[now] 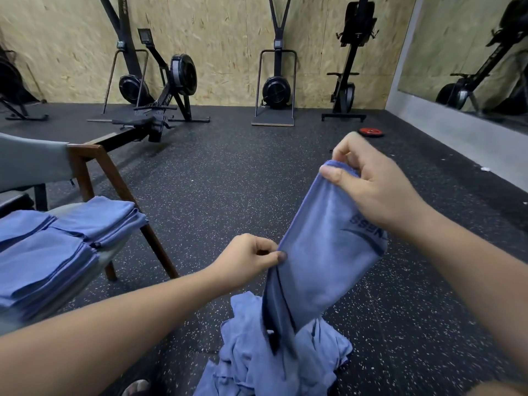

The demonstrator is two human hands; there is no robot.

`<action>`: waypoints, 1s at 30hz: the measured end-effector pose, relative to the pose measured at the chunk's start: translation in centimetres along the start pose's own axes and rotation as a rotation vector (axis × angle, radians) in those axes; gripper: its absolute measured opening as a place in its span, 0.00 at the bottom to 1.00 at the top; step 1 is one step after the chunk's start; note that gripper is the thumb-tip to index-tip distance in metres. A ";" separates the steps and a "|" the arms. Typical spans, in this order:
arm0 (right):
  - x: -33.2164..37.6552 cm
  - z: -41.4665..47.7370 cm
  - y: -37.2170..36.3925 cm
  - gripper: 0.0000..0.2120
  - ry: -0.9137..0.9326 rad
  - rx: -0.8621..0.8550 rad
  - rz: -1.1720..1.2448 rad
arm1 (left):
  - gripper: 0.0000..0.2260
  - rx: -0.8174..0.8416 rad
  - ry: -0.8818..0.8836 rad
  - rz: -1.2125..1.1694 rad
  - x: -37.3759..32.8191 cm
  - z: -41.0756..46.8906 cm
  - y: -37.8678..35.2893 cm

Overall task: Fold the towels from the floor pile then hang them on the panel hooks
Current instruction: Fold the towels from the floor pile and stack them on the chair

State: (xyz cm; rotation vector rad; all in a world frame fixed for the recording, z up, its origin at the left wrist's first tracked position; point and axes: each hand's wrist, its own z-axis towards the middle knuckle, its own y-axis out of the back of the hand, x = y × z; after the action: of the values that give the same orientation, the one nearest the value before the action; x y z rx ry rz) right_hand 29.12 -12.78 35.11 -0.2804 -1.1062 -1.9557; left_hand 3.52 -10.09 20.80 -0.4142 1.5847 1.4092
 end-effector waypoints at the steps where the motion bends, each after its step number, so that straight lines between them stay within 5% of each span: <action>1: -0.2 0.2 0.5 0.10 -0.008 -0.049 0.000 | 0.12 -0.006 0.015 0.008 0.3 0.2 0.5; 9: -1.5 0.1 1.2 0.09 -0.087 -0.167 0.015 | 0.06 -0.137 -0.077 0.222 1.0 1.0 4.1; 13: -0.7 -0.5 -0.7 0.09 -0.084 0.036 -0.022 | 0.06 -0.181 -0.190 0.320 -2.1 0.6 5.0; 19: 0.1 -2.0 -4.2 0.22 -0.107 0.411 -0.045 | 0.04 -0.159 -0.311 0.343 -6.6 -0.6 5.3; 24: 0.0 -1.5 -5.1 0.05 -0.070 0.440 -0.109 | 0.05 -0.148 -0.355 0.310 -7.6 -1.4 5.6; 30: 0.5 -1.0 -4.2 0.06 -0.026 0.347 -0.107 | 0.10 -0.095 -0.293 0.317 -6.8 -1.5 4.8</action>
State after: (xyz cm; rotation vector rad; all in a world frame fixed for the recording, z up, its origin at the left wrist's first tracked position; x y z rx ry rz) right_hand 25.80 -12.84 32.32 -0.0593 -1.4776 -1.8147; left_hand 2.68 -12.34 28.93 -0.0041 1.3874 1.7031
